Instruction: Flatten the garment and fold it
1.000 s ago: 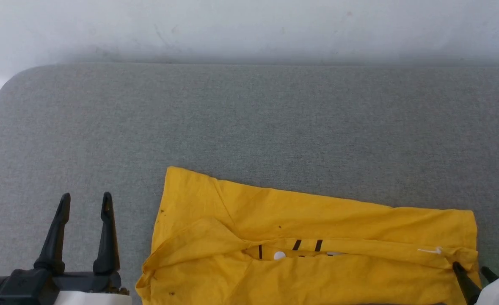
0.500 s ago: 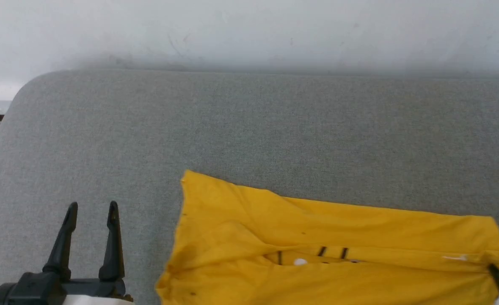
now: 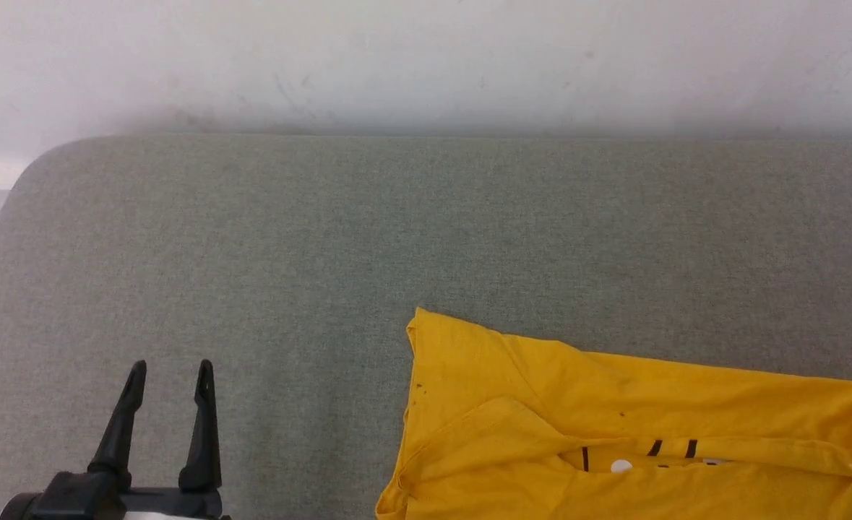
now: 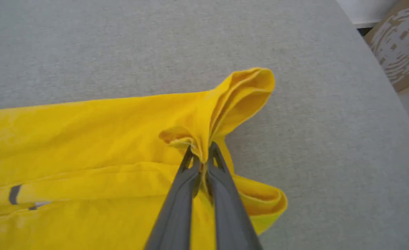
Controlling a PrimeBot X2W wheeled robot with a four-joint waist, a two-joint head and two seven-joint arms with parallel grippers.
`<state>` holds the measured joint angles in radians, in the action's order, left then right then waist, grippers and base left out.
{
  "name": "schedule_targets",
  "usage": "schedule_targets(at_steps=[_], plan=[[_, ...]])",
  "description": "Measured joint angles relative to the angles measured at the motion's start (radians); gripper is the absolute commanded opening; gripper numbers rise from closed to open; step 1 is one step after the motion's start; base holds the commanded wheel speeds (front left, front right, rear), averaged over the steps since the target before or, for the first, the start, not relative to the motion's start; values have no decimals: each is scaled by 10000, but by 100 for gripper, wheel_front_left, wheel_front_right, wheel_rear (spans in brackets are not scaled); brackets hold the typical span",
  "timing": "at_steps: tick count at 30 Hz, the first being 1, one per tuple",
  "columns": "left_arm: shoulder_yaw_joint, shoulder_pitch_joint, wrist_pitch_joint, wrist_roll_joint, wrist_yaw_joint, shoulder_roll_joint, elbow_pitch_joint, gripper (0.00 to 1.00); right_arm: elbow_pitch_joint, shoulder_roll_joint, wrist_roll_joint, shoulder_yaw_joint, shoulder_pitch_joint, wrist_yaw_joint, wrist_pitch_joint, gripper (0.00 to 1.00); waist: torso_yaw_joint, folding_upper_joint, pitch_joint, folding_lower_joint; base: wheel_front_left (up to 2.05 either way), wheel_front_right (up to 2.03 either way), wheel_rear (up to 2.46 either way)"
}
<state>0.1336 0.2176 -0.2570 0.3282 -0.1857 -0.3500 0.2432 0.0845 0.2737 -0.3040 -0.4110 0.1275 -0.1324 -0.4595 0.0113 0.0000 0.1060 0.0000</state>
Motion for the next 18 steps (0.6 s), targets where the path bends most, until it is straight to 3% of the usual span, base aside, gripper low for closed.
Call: schedule_targets(at_steps=[5,10,18], plan=[[8,-11,0,4,12,46,-25,100,-1486,-522,-1020,1630,214,6,-849,0,-53,0,129,0,0,0,0],[82,-122,0,6,98,186,-130,100,-2681,-696,-1237,3168,243,8,-1488,0,-24,1,168,0,0,0,0],[115,-221,0,65,268,314,-326,100,-3162,-972,-1427,5538,-714,8,-1921,0,267,0,227,0,0,0,0]])
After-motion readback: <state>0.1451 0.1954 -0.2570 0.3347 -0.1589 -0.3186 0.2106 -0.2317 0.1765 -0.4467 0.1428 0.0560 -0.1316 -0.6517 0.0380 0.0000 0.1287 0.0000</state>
